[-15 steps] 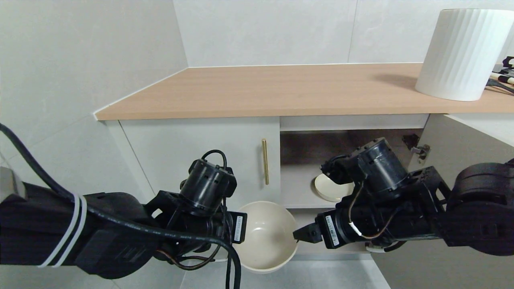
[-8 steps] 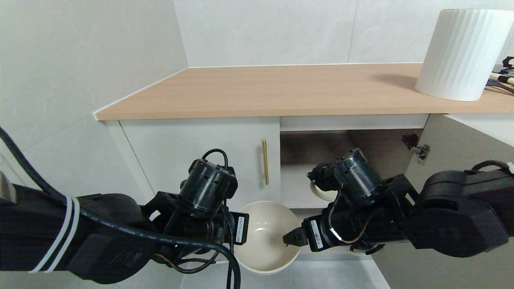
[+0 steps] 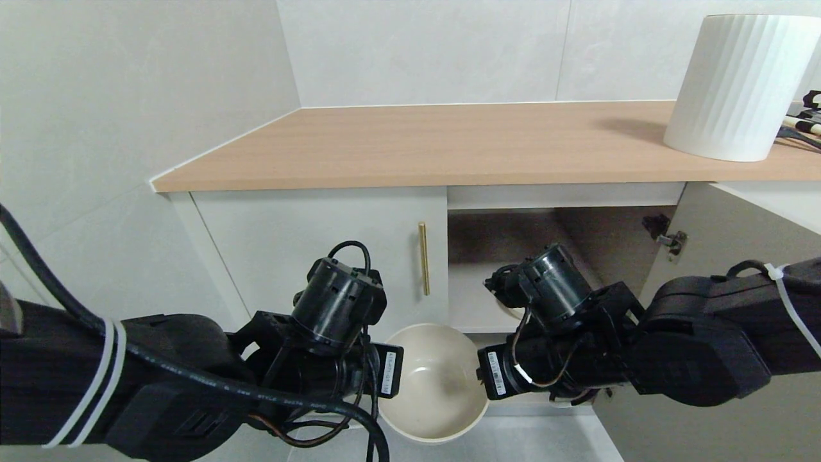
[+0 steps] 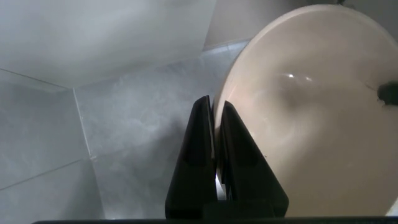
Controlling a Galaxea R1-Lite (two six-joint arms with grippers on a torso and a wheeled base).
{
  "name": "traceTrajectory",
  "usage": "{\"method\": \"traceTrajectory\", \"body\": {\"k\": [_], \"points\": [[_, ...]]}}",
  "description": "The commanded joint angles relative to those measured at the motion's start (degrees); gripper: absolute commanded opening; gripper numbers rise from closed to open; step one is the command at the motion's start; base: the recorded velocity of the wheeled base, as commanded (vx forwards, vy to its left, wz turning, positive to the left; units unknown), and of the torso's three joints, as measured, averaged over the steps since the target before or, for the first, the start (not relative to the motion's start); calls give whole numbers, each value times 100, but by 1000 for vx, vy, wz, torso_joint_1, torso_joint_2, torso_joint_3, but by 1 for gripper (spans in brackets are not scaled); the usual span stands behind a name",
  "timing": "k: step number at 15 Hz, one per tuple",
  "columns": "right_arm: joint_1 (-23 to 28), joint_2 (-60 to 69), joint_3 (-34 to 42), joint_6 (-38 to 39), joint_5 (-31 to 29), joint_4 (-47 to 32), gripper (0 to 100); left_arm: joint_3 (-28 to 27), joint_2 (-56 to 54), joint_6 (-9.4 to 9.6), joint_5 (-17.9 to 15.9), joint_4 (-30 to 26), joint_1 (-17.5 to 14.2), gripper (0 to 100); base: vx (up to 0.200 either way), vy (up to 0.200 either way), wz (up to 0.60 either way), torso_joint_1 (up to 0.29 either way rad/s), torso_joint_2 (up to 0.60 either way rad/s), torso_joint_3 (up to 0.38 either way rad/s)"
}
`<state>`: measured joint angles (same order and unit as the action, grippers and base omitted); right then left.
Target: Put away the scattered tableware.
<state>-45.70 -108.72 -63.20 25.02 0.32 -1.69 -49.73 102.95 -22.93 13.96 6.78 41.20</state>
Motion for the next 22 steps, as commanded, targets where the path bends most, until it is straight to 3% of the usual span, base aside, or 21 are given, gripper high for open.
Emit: {"method": "traceTrajectory", "body": {"k": [1,6,7,13,19,22], "points": [[-9,-36,-9,3,12,2,0,-2,15,-1,-7,8,10,0,0,0,0,0,0,0],[-9,-44,-9,3,-5,2,0,33,15,-1,-7,8,10,0,0,0,0,0,0,0],[-9,-44,-9,3,-5,2,0,33,23,8,-7,8,10,100,0,0,0,0,0,0],[88,61,18,30,-445,-50,0,24,-108,8,169,17,10,100,0,0,0,0,0,0],[1564,-827,-808,56,-832,-279,0,77,-108,-1,204,166,2,100,0,0,0,0,0,0],[1863,-1205,-1248,531,-1025,-393,0,86,-108,-1,204,175,2,100,0,0,0,0,0,0]]}}
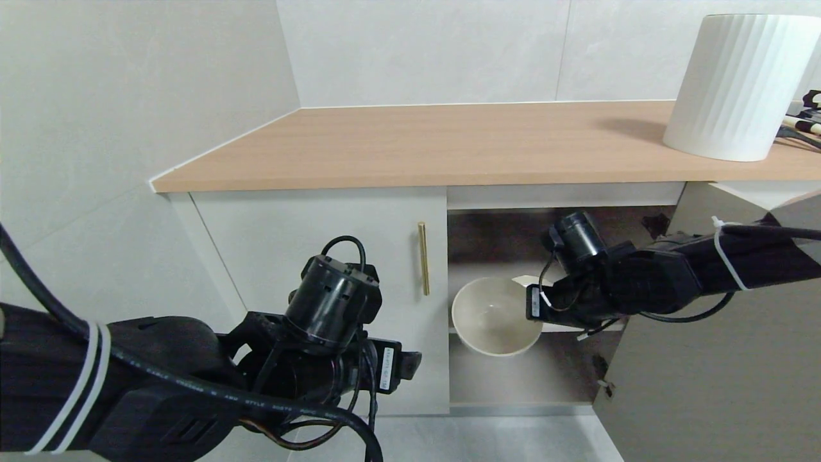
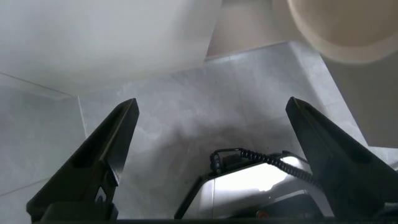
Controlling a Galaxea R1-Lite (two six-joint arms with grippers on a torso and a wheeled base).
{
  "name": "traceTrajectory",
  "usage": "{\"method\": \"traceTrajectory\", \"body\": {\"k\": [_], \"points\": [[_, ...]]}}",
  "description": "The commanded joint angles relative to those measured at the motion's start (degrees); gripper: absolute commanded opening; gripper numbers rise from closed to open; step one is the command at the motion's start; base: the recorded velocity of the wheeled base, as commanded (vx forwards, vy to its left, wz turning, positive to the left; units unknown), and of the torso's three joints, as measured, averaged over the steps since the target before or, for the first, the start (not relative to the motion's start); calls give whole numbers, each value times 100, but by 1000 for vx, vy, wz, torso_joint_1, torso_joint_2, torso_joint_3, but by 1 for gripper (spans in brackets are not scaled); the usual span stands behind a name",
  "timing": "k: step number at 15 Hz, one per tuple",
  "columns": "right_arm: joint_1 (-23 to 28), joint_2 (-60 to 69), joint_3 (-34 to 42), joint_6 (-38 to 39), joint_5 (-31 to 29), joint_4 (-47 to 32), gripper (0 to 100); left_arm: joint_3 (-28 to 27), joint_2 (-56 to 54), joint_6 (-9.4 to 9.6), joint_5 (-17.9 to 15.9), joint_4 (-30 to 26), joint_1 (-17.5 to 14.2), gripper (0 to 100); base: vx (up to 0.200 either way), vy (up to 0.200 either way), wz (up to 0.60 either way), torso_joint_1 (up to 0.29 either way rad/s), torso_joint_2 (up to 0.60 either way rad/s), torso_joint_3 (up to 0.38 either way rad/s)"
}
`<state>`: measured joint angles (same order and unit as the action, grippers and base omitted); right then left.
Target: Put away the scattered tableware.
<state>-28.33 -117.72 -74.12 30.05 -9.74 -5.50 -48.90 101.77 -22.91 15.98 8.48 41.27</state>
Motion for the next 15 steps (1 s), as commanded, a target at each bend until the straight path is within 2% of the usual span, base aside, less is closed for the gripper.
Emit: {"method": "traceTrajectory", "body": {"k": [1,6,8,12,15], "points": [[302,-453,-331,159,-151,-21,0,3,10,-3,1,4,-4,100,0,0,0,0,0,0],[548,-638,-604,432,-221,-21,0,12,1,-3,10,4,-4,100,0,0,0,0,0,0],[847,-1033,-1052,581,-265,-13,0,12,10,-3,1,4,-4,100,0,0,0,0,0,0],[1023,-1622,-1667,739,-608,-13,0,12,36,-3,1,4,-4,100,0,0,0,0,0,0],[1190,-1815,-1940,897,-617,-4,0,12,36,-3,10,4,-4,100,0,0,0,0,0,0]]}}
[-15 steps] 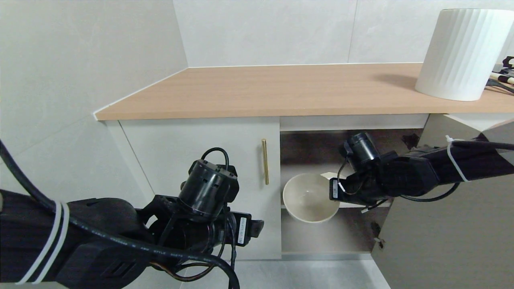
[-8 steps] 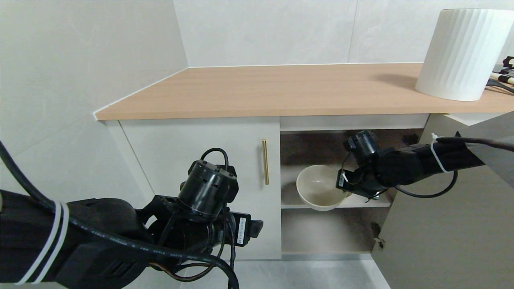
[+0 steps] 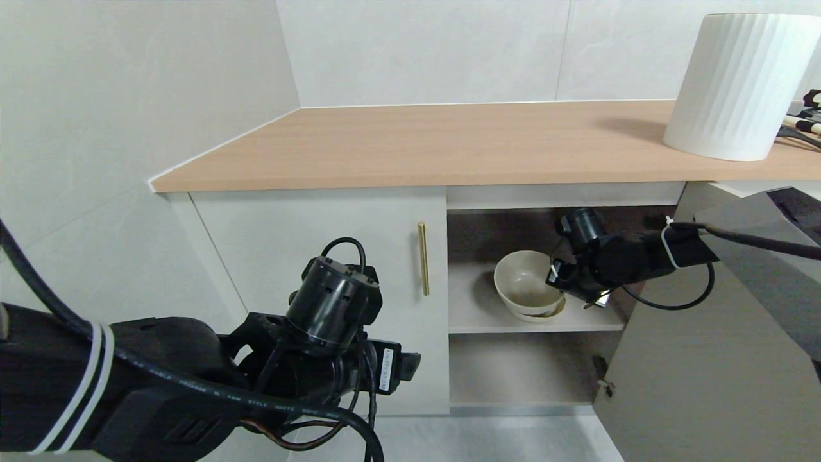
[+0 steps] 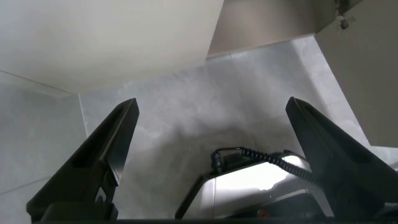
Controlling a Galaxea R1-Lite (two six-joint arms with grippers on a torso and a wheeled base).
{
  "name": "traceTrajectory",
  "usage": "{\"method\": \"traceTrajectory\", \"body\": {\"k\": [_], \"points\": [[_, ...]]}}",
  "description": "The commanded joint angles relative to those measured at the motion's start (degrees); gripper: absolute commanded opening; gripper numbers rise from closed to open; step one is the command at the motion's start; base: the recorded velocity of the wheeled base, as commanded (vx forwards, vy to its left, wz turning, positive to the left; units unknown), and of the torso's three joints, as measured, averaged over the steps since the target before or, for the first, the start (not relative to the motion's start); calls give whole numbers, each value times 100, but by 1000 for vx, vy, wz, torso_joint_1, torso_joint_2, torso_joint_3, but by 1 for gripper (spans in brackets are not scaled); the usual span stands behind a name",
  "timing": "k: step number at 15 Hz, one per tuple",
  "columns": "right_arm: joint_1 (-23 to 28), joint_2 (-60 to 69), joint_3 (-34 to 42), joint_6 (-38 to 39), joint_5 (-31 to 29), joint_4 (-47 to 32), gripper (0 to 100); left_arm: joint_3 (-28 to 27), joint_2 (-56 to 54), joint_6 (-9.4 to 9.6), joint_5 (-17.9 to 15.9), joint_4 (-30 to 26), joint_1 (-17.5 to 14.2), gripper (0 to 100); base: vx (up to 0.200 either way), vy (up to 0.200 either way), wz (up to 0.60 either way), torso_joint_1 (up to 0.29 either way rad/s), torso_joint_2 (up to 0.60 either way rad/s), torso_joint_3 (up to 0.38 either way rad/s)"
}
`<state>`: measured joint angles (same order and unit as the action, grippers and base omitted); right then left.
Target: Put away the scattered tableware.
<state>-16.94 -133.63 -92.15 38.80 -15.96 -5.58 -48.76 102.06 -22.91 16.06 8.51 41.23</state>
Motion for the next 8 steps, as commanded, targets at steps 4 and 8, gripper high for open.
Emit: {"method": "traceTrajectory", "body": {"k": [4,8], "points": [[218,-374,-356,48,-4,5,0,-2,16,-3,-6,2,-1,100,0,0,0,0,0,0],[227,-409,-365,75,-13,13,0,-2,7,-3,3,2,-1,100,0,0,0,0,0,0]]}}
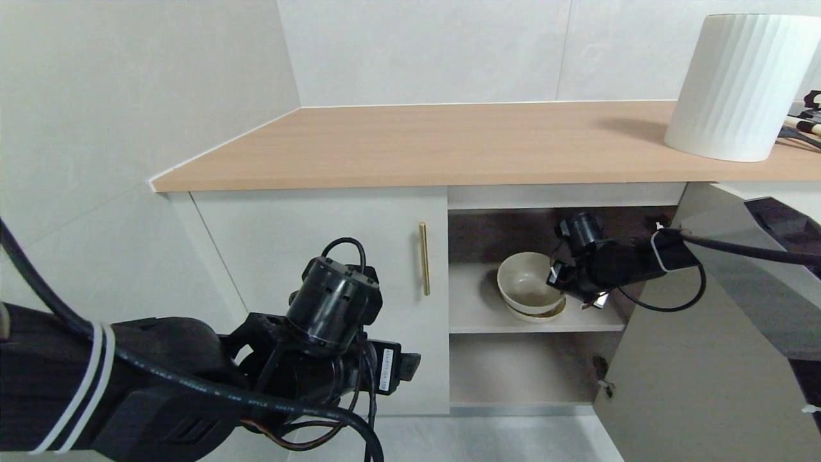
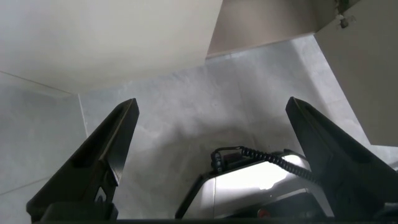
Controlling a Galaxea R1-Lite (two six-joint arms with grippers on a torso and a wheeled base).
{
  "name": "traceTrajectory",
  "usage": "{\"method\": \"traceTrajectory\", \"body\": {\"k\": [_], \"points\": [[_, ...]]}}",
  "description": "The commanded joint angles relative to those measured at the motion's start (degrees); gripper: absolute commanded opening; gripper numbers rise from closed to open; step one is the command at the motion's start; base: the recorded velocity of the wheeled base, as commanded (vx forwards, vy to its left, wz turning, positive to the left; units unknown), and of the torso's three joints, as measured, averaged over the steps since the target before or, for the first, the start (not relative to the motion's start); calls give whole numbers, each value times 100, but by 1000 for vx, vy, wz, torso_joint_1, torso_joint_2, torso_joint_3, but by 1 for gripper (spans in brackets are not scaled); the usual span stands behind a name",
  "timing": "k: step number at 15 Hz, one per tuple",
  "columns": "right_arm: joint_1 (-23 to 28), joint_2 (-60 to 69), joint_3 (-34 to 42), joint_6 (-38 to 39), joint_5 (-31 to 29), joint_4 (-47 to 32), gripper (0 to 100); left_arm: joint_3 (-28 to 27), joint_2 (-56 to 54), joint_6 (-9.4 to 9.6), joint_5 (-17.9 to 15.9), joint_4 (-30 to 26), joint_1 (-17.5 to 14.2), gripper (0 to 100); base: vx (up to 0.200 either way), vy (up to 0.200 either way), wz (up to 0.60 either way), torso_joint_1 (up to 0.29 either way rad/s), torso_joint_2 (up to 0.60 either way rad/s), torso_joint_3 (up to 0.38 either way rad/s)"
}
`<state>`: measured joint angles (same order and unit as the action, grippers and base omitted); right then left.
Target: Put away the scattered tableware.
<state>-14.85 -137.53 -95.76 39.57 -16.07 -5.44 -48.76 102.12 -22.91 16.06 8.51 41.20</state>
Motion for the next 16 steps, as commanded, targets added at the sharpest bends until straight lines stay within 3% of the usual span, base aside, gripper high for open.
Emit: {"method": "traceTrajectory", "body": {"k": [1,14,15,16], "points": [[26,-28,-4,-2,7,-1,0,-2,1,-3,3,2,2,100,0,0,0,0,0,0],[26,-142,-83,-2,-63,8,0,-2,1,-3,3,2,2,100,0,0,0,0,0,0],[26,-168,-92,-2,-63,8,100,-2,1,-3,3,10,2,100,0,0,0,0,0,0],[26,-168,-92,-2,-63,8,100,-2,1,-3,3,2,2,100,0,0,0,0,0,0]]}}
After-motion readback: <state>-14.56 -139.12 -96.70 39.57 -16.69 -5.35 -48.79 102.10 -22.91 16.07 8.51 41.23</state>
